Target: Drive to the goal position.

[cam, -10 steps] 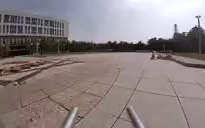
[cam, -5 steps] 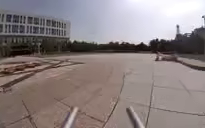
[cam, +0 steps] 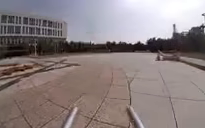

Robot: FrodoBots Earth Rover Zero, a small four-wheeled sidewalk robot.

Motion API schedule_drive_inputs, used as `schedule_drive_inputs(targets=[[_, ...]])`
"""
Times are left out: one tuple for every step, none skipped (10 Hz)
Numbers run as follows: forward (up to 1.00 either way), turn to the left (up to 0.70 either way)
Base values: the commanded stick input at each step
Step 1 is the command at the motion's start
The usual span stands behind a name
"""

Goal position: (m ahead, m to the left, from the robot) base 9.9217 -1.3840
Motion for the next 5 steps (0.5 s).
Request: schedule_drive_inputs(targets=[[1.00, -0.38], [1.00, -0.38], [1.00, -0.38], [1.00, -0.38], [1.00, -0.38]])
